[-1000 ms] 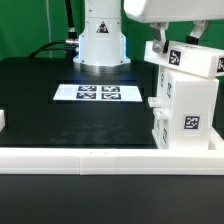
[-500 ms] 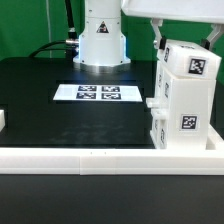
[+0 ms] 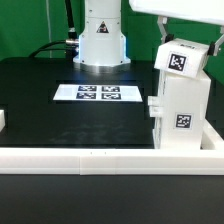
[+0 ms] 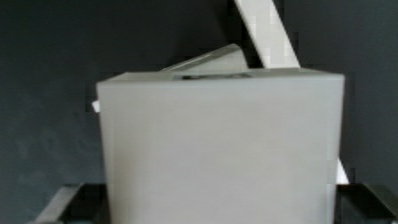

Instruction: Assemble cabinet

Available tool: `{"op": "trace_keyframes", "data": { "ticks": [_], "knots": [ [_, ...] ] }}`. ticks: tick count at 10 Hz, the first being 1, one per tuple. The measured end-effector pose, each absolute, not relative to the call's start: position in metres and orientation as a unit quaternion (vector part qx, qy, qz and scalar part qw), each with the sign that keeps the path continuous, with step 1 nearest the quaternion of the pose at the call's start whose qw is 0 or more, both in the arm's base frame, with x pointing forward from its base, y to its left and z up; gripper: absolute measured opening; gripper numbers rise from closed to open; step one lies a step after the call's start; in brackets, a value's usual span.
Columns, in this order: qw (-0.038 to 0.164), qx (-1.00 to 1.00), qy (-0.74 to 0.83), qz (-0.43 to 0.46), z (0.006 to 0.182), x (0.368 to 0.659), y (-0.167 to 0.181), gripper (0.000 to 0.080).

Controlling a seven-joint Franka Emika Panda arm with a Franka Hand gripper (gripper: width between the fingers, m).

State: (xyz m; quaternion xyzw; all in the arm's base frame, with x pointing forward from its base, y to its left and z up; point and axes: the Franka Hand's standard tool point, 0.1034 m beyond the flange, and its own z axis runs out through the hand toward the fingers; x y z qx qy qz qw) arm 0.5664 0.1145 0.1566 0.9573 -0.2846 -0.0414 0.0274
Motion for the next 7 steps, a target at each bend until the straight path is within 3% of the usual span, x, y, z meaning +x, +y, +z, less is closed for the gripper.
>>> {"op": "trace_keyframes", "data": {
  "ticks": [5,6,7],
  "knots": [
    [0.024,0.915,-0.401,-0.039,0.1563,0.5669,0.1188,0.0563],
    [0.024,0.915,-0.401,-0.039,0.1566,0.5670,0.1188,0.0728],
    [0.015,0.912,-0.409,-0.040,0.1619,0.5682,0.1201,0.0777]
  ]
}}
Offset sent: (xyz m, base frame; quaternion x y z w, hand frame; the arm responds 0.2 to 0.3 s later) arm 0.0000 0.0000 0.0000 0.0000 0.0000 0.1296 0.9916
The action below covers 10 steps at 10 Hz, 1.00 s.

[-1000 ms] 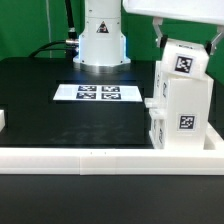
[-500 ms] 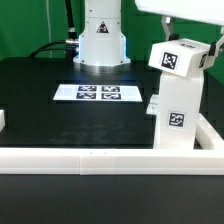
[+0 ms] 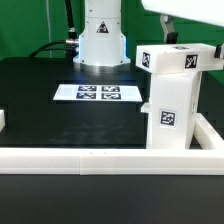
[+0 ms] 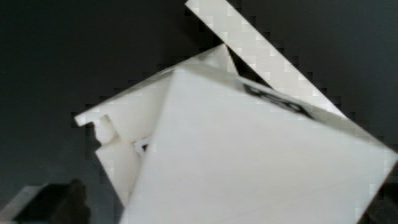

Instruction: Assemble cabinet

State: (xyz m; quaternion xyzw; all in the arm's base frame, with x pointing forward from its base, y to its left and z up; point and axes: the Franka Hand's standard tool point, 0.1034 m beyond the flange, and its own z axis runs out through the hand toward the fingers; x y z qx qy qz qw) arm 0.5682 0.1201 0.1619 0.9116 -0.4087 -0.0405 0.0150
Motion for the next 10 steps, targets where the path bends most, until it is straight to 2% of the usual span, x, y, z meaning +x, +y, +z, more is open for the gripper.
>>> {"op": "trace_keyframes", "data": {
  "ticks": [2,3,5,7,10],
  "knots": [
    [0.004,0.909,-0.415,-0.038,0.172,0.570,0.121,0.0797],
    [-0.010,0.901,-0.432,-0.047,0.182,0.575,0.120,0.0797],
    [-0.010,0.912,-0.408,-0.046,0.178,0.574,0.122,0.0797],
    [0.005,0.967,-0.252,-0.034,0.178,0.575,0.122,0.0797],
    [-0.001,0.997,-0.064,-0.036,0.180,0.577,0.121,0.0797]
  ]
}}
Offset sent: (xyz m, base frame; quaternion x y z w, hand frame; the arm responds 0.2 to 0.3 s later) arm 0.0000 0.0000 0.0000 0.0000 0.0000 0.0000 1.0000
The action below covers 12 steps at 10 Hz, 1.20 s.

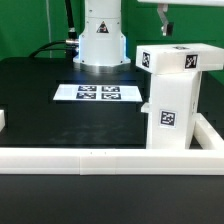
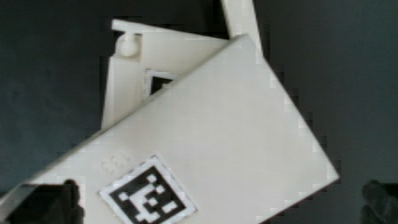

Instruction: Assemble cabinet

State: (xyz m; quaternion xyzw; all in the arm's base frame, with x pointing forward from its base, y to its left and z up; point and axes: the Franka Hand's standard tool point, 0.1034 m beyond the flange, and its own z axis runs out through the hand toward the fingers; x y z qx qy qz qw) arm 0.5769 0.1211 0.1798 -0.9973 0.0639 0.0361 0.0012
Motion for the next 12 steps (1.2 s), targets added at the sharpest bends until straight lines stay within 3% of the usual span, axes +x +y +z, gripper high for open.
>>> {"op": "trace_keyframes", "data": {
  "ticks": [7,12],
  "knots": [
    [0.011,-0.915,-0.402,0.027,0.178,0.580,0.110,0.0797],
    [0.004,-0.750,-0.661,0.032,0.178,0.582,0.097,0.0797]
  ]
}}
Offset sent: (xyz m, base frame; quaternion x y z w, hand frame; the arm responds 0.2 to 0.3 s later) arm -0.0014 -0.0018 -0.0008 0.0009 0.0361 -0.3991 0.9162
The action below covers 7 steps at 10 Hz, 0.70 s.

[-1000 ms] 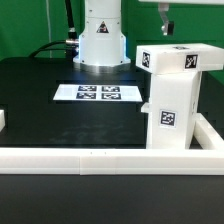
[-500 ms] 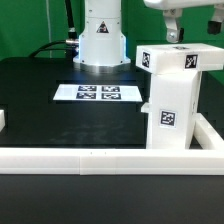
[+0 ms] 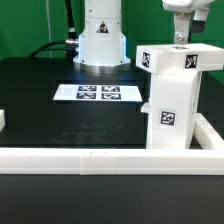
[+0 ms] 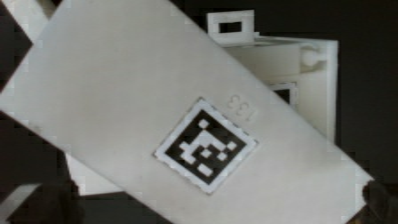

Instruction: Assemble cabinet

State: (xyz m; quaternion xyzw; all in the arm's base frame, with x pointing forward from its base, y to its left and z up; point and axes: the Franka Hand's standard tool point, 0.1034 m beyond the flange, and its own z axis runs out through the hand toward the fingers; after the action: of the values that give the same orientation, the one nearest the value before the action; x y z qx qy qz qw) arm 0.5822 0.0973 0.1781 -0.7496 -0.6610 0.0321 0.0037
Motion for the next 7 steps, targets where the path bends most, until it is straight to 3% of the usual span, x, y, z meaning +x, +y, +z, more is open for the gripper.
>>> {"op": "trace_keyframes", "data": {
  "ticks": [4,7],
  "knots": [
    [0.005,-0.606,-0.794,0.037,0.177,0.584,0.087,0.0797],
    [0.008,-0.607,-0.794,0.043,0.166,0.586,0.083,0.0797]
  ]
}}
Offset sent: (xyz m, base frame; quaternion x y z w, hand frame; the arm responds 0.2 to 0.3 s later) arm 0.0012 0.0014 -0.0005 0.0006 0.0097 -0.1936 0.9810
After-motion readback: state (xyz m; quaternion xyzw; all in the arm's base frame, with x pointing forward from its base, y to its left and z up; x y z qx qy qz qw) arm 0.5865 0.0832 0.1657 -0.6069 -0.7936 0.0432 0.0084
